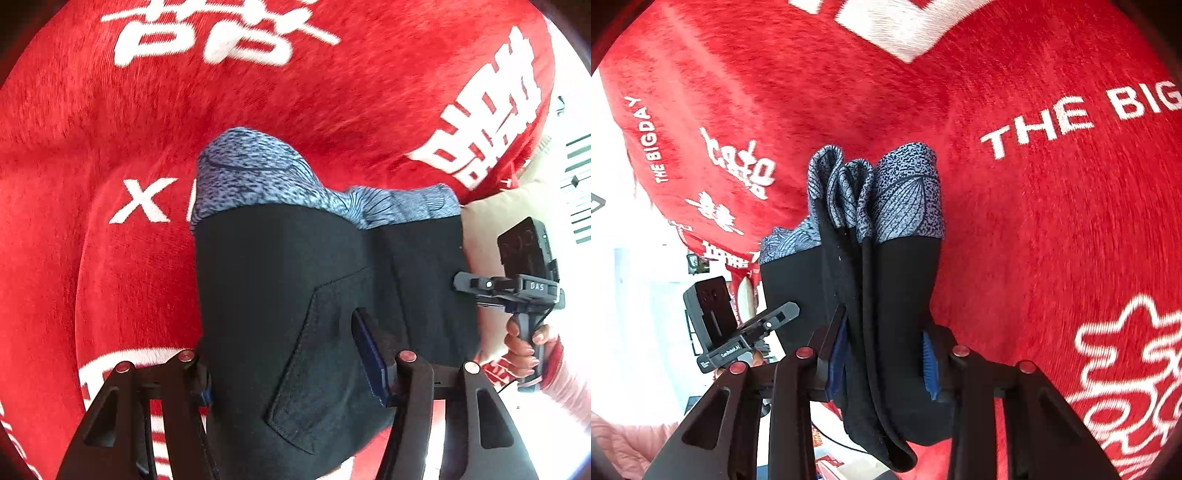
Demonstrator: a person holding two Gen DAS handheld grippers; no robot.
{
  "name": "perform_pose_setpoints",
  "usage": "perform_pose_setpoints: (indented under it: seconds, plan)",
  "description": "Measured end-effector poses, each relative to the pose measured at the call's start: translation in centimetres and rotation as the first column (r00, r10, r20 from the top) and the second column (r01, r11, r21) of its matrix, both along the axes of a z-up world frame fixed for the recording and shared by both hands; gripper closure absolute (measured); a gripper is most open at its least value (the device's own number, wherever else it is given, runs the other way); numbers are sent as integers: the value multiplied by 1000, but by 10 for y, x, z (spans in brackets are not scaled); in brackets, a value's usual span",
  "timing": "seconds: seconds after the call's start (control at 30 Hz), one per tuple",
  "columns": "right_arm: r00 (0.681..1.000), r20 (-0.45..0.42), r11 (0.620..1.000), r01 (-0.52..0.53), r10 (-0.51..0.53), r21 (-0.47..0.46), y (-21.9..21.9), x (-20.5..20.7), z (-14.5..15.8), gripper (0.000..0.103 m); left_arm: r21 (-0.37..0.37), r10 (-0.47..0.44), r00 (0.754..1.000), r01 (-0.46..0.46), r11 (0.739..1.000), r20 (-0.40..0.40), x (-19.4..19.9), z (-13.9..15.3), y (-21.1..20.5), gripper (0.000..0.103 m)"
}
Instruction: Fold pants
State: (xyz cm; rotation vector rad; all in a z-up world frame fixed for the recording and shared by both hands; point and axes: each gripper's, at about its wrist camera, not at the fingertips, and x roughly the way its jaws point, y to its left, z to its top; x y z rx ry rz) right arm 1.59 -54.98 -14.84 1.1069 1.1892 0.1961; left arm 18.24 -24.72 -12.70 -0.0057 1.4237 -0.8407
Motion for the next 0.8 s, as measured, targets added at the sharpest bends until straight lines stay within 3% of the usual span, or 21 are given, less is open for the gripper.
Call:
perform_pose_setpoints:
  seconds: [0.2, 0.4, 0.43, 0.47, 0.53, 0.63, 0.8]
  plan:
    - [1000, 5, 1000, 17, -17, 24, 17, -30, 22, 65, 11, -23, 1000, 23, 1000, 11, -24, 24, 14, 41]
    - [1000, -21, 1000, 6, -7, -22, 51, -62, 18, 65, 132, -32, 999, 30, 991, 9, -58, 0, 46, 41]
    - [999, -40, 999, 0, -1, -37, 59, -63, 11, 65, 162, -21, 1000, 20, 987, 6, -62, -10, 50, 39]
    - [998, -63, 997, -12, 7, -73, 66, -64, 5, 64, 184, 4, 999, -12, 983, 45, -67, -16, 55, 25]
    - [997, -72, 984, -34, 22, -172, 73, -66, -1, 57, 204, 40, 992, -64, 977, 116, -70, -19, 61, 16]
    - [994, -105, 965, -39, 12, -260, 77, -62, -8, 48, 213, 78, 987, -107, 971, 144, -71, -21, 65, 2]
    - [990, -140, 927, -56, 4, -371, 86, -59, -4, 33, 260, 61, 977, -114, 959, 203, -78, -13, 58, 1]
